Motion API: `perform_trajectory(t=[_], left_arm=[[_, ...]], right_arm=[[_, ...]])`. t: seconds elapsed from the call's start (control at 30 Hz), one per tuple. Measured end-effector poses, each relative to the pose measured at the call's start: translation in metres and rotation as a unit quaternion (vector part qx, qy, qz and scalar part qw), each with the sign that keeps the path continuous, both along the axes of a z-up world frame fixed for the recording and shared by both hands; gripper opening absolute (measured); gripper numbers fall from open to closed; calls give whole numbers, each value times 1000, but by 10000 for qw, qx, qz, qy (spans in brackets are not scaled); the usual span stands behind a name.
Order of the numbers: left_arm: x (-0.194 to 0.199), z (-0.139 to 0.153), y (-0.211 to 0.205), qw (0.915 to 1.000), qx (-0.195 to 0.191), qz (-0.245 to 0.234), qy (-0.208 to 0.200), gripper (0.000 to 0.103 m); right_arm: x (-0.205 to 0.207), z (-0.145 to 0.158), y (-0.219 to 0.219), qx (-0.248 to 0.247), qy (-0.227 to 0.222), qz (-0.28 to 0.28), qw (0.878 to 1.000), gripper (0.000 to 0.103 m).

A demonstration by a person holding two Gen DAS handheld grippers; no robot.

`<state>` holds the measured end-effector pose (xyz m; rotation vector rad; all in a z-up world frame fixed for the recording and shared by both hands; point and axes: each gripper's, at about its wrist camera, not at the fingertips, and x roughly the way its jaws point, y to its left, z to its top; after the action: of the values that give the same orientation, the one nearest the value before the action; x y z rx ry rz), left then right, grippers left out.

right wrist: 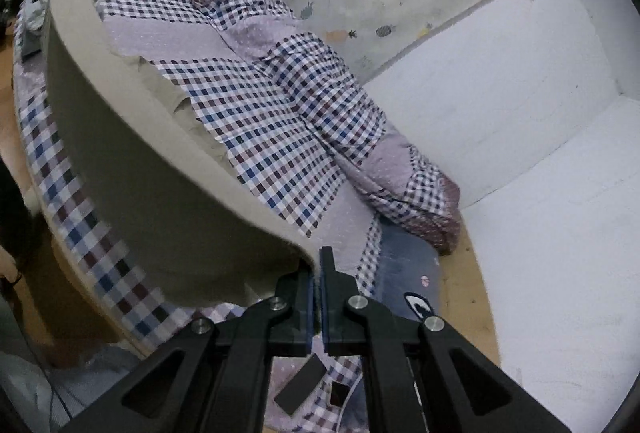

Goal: Fold clothes

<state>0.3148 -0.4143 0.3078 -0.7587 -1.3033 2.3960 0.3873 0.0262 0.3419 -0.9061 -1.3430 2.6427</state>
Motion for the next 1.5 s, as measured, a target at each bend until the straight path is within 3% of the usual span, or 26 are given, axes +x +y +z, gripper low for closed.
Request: perform_trajectory(t=[0.13,0.33,0.5,0.7,0.93,1.2,1.4,1.5], left_arm=[[-63,-11,11,9996,-134,11,-239,1],[-163,-54,26,9950,-423,109,-897,1],[-252,-105,40,9845,-650,181,-1619,1],[-346,-179,55,9657,-900,204,-2428,1],[-405,-224,68,9557,-1261,264,-2646,1],[-447,-266,80,9406,-1610,349,-2970,1],[-455,-286,82,9403,-1665,219,-2960,1],[-452,-298,72,9430,-1461,75,-2989,4]], right_arm=[[-60,-7,11,-182,-191,1,9997,0],[-159,-31,27,-486,-702,30,9963,0],[-246,-87,38,-521,-1367,-28,9892,0],[-336,-172,55,-537,-2198,-181,9739,0],[-413,-229,71,-630,-2677,-338,9608,0],[-465,-272,79,-634,-3070,-455,9485,1],[-485,-292,83,-783,-3194,-577,9426,1],[-493,-302,94,-1138,-3248,-852,9350,15]])
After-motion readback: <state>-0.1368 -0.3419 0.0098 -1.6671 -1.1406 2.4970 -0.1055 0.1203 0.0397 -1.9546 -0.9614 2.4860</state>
